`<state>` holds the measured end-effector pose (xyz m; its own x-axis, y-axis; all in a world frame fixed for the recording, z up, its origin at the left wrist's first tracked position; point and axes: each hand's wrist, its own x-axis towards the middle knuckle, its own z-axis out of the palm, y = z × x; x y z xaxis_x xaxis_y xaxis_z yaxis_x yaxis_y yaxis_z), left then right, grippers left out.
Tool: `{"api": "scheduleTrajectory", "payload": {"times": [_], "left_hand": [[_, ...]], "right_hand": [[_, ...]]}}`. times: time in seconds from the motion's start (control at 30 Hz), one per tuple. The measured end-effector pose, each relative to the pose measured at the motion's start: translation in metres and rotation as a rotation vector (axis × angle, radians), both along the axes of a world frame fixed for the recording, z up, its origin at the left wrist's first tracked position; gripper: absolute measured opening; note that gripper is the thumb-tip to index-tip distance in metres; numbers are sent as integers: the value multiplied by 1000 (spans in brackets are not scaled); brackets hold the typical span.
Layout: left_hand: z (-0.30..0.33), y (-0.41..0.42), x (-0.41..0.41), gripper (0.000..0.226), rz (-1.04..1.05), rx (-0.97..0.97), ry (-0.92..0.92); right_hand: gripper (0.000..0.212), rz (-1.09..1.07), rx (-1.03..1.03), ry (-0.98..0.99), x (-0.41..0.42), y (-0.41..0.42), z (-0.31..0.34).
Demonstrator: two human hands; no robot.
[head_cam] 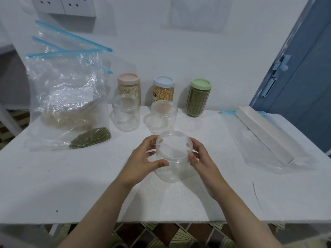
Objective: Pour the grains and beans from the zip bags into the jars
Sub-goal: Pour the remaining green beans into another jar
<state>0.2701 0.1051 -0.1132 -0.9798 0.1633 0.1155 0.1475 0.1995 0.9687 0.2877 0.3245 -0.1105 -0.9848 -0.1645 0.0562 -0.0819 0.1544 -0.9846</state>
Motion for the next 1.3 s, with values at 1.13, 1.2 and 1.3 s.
{"api": "scheduleTrajectory", "payload": {"times": [1.13,1.2,1.3], "left_hand": [[-2,3,3,78,-3,54,9],[-3,3,3,77,-4,58,11],[-2,4,4,78,-5,70,8]], "right_hand": [[69,41,108,8,-8,13,18],[63,67,119,7,-6,13,19],[77,99,246,-15,-9,4,25]]}}
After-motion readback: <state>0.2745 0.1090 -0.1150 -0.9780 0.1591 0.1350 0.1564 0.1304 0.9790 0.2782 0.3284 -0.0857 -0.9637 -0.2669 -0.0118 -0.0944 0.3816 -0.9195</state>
